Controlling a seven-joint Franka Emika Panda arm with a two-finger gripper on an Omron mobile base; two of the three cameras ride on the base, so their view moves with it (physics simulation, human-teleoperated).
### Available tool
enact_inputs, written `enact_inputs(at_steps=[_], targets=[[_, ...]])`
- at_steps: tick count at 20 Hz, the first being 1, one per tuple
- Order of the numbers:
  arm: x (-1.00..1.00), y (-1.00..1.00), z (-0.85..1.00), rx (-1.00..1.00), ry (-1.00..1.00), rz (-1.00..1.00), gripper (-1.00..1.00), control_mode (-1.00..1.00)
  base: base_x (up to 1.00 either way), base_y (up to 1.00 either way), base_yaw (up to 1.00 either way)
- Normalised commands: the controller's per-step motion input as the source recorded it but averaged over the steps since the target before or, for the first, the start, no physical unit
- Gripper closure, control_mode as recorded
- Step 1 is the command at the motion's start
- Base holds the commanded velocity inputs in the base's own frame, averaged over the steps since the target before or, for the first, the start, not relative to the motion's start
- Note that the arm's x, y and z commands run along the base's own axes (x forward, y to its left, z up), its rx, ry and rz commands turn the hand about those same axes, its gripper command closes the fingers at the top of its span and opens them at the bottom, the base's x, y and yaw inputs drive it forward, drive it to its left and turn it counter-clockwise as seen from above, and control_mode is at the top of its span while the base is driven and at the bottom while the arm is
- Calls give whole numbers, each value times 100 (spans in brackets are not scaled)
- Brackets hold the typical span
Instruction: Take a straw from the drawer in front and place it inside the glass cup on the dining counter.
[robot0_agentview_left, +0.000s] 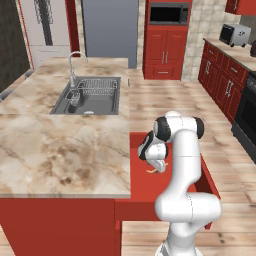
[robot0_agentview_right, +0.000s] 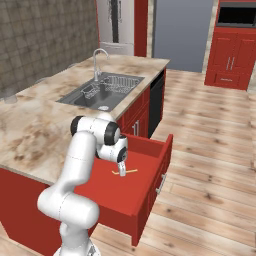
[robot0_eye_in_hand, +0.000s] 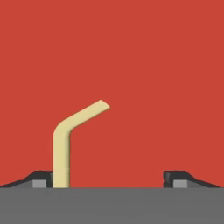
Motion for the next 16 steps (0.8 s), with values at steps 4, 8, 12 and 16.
enact_inputs(at_steps=[4,8,12,16], targets=[[0,0,0,0,0,0,-100,-100,0,0,0],[0,0,0,0,0,0,100,-100,0,0,0],[0,0,0,0,0,0,100,-100,0,0,0],[0,0,0,0,0,0,100,-100,0,0,0]])
